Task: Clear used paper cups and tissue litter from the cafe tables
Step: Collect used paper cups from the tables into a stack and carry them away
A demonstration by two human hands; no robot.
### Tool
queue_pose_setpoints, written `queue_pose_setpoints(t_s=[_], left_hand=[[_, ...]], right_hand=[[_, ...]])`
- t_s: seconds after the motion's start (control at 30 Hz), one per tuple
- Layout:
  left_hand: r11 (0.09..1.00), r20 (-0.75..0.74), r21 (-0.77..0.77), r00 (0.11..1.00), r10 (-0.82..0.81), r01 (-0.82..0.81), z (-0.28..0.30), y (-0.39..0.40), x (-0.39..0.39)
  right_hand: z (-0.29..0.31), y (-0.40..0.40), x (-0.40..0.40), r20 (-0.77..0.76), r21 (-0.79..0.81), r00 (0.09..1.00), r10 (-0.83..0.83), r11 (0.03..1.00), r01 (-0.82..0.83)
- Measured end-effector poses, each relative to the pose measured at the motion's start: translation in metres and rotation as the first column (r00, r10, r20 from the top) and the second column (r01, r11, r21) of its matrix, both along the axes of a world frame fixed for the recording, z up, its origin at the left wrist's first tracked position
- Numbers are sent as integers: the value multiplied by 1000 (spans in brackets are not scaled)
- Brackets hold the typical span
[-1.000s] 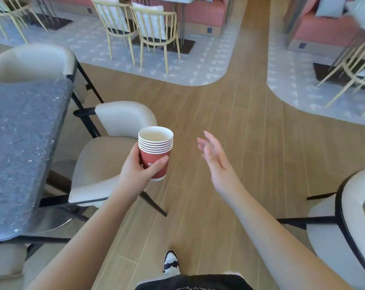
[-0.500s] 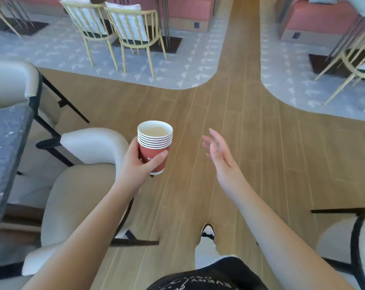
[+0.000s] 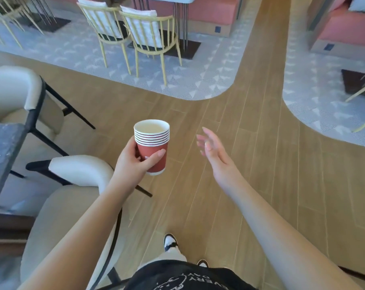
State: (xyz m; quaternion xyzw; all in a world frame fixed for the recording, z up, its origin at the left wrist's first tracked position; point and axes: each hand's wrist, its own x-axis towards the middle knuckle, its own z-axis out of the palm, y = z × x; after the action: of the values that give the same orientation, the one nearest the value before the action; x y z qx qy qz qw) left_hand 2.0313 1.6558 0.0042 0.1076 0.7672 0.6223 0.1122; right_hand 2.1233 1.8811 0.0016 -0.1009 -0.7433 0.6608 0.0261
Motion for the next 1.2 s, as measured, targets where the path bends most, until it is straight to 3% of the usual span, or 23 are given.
queue_pose_setpoints(t_s=[0.63,1.2], left_hand=[[970,-9,50,971,238,-237,-1,-41,-283],[922,-9,19,922,386,-386,15,16,-540]], right_hand=[[14,-37,-339,-62,28,973,220,975,-219],[12,16,-645,-98,-13,925,366,929,-369]])
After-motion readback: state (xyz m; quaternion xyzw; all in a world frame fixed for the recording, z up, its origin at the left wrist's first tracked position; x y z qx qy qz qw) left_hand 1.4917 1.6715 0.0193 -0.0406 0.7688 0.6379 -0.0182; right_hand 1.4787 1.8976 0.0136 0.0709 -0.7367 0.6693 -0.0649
